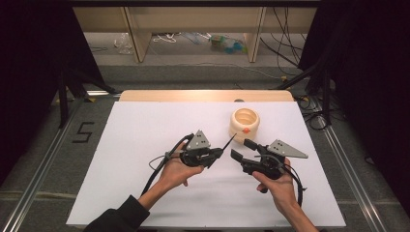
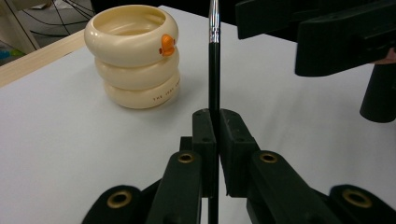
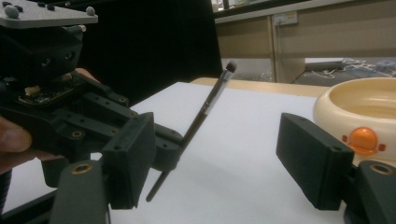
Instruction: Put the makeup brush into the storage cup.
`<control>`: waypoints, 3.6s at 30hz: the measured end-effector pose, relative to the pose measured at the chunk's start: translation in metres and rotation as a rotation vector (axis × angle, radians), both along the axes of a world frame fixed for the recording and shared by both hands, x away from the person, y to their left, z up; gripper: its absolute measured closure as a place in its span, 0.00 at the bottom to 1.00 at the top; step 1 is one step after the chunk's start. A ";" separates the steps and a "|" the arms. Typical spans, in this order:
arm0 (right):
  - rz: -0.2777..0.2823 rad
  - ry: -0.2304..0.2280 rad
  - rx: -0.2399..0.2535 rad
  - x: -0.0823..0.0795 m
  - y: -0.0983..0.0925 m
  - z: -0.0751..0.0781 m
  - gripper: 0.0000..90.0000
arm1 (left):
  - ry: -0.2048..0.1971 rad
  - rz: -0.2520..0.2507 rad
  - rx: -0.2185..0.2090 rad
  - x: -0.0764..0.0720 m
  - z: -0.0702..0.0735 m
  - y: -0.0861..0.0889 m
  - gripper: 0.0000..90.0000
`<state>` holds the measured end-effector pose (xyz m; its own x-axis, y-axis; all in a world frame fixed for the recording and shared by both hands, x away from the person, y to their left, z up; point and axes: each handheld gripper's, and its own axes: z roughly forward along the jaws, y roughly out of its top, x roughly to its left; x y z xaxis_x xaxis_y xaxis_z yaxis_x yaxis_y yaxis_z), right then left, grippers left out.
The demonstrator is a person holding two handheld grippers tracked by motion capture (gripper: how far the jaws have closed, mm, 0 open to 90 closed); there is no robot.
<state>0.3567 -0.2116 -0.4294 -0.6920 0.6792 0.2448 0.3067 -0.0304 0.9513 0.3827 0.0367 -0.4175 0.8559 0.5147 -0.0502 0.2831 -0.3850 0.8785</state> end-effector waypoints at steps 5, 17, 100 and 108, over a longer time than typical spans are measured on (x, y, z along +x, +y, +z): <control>0.011 0.007 0.000 0.001 0.003 0.000 0.41 | -0.006 -0.018 -0.003 -0.004 0.001 -0.004 0.95; 0.040 0.050 0.071 0.004 0.004 -0.001 0.56 | -0.247 -0.069 0.097 0.004 0.011 -0.002 0.95; 0.073 -0.037 0.037 0.001 -0.010 0.005 0.95 | -0.072 0.057 -0.092 -0.058 -0.024 0.084 0.26; 0.069 -0.049 0.041 0.002 -0.011 0.005 0.94 | -0.078 0.092 -0.106 -0.062 -0.022 0.099 0.21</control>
<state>0.3586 -0.2224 -0.4248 -0.7485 0.6198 0.2360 0.2624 -0.0500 0.9637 0.3206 0.1356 -0.4394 0.8090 0.5862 -0.0434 0.2422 -0.2651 0.9333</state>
